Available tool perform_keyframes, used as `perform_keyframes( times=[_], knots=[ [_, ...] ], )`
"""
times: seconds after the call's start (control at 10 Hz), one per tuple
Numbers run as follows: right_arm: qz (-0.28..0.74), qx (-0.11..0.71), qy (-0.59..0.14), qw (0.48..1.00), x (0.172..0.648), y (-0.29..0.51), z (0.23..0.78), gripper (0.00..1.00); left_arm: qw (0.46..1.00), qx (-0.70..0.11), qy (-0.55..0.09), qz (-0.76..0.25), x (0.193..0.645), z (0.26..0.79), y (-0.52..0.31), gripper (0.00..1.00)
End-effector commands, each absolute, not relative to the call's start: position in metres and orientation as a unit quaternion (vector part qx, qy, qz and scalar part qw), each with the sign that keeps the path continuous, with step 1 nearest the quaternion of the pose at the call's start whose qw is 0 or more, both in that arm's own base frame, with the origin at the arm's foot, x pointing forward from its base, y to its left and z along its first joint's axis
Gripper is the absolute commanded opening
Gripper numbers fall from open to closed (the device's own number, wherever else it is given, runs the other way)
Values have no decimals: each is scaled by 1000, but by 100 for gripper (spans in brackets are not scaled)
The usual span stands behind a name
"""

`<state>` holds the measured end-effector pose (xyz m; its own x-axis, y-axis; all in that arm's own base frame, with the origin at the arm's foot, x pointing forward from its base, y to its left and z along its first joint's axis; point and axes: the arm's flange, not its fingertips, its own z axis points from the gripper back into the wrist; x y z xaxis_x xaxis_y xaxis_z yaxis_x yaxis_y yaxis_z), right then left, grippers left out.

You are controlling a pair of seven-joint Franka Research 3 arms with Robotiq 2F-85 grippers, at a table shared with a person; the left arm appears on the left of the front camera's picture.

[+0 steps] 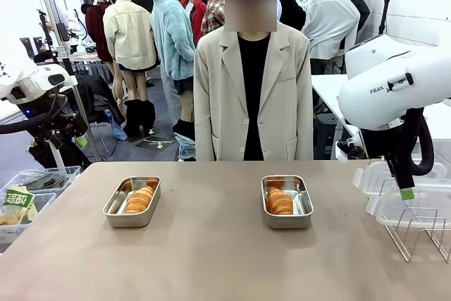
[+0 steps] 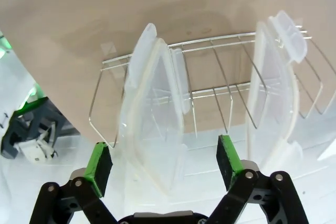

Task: Place the bread in airtight containers.
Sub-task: Pick up one Airtight Container lid and hand it to the human.

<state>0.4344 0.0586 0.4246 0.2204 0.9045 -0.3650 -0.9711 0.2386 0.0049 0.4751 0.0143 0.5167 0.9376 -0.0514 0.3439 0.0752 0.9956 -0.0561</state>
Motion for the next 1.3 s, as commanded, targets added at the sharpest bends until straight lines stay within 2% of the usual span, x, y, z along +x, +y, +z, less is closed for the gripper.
perform_keyframes(
  times=[0.0, 0.1, 0.2, 0.6, 0.8, 0.9, 1.2],
  knots=[
    [622, -111, 154, 759, 441, 58, 420, 100, 984, -24, -173, -27, 474, 519, 15, 77],
    [633, -85, 144, 756, 438, 59, 420, 100, 984, -24, -173, -27, 474, 519, 15, 77],
    [642, -94, 132, 749, 433, 60, 422, 100, 984, -24, -173, -27, 474, 519, 15, 77],
    [619, -126, 158, 759, 445, 64, 410, 100, 984, -24, -173, -27, 474, 519, 15, 77],
    [615, -140, 184, 754, 446, 64, 401, 96, 984, -24, -173, -27, 474, 519, 15, 77],
    [614, -140, 186, 754, 446, 64, 400, 90, 984, -24, -173, -27, 474, 519, 15, 77],
    [604, -152, 187, 760, 450, 64, 399, 31, 984, -24, -173, -27, 474, 519, 15, 77]
  ],
)
